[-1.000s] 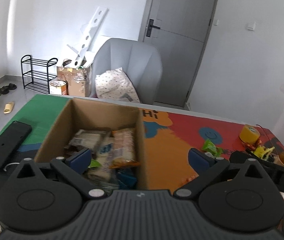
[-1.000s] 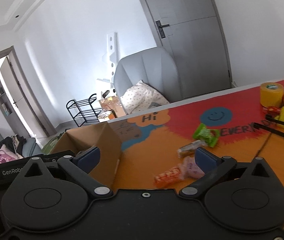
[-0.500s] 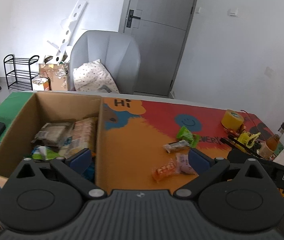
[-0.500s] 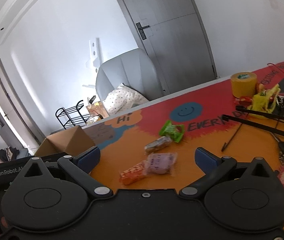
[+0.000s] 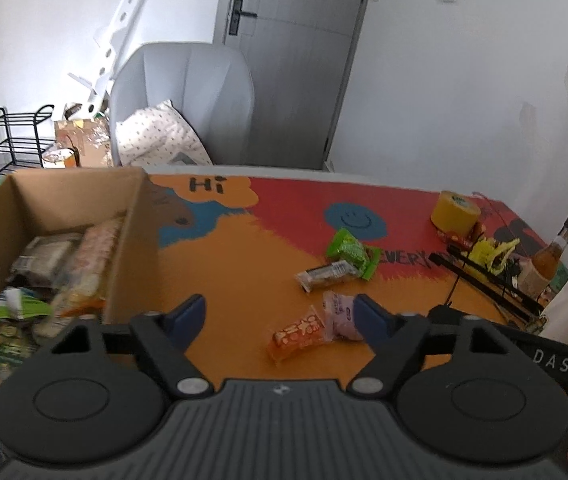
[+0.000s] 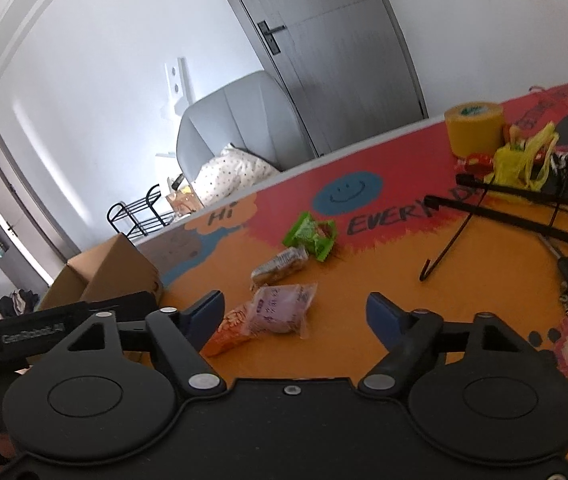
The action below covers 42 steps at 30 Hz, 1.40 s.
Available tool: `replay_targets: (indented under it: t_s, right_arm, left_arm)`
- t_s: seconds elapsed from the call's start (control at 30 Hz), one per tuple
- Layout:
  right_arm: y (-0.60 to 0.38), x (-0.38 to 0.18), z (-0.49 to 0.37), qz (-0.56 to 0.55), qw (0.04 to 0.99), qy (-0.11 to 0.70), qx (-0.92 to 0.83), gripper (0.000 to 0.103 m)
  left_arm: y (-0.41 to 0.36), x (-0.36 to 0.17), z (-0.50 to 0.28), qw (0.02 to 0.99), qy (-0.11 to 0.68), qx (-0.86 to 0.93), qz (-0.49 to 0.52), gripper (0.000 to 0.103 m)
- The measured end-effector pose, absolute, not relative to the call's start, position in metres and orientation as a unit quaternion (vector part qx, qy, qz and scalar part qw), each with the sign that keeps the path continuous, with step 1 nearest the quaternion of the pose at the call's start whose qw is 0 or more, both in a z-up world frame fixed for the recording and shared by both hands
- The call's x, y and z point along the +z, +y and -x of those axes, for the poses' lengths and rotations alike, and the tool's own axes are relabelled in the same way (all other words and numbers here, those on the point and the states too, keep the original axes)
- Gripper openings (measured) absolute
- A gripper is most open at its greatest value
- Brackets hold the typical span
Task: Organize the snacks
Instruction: 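Move both tools back to the remaining snacks, then grasp the orange cake packet with the left tool while the right tool grasps the pink packet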
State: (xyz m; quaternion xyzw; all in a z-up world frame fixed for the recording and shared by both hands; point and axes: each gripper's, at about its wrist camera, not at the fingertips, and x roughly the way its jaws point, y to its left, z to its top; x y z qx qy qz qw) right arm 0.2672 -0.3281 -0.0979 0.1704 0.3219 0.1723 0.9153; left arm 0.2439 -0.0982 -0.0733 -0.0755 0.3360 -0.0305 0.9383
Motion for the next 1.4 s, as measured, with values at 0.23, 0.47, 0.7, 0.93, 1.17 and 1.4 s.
replay_targets:
  t_s: [0.23, 0.47, 0.7, 0.93, 1.17, 1.4]
  right_arm:
    - [-0.325, -0.114, -0.285, -0.178, 0.907, 0.339, 0.174, 0.074]
    - [-0.317, -0.125, -0.302, -0.177, 0.9, 0.355, 0.179, 0.07]
    - [-0.306, -0.134, -0.317, -0.169, 0.898, 0.366, 0.178, 0.069]
    - [-0.285, -0.138, -0.329, -0.14, 0.899, 0.372, 0.184, 0.062]
    - [-0.288, -0.138, -0.329, -0.123, 0.902, 0.373, 0.179, 0.038]
    - [-0.302, -0.137, -0.323, -0.126, 0.905, 0.373, 0.164, 0.038]
  left_arm:
    - [-0.105, -0.092, -0.266, 0.932, 0.354, -0.032, 0.065, 0.066]
    - [-0.107, -0.108, -0.286, 0.926, 0.37, -0.035, 0.066, 0.058]
    - [-0.101, -0.123, -0.302, 0.921, 0.381, -0.032, 0.082, 0.051]
    - [-0.09, -0.124, -0.308, 0.919, 0.383, -0.017, 0.091, 0.045]
    - [-0.091, -0.124, -0.309, 0.921, 0.378, -0.021, 0.092, 0.046]
    - [-0.102, -0.128, -0.312, 0.921, 0.38, -0.037, 0.081, 0.046]
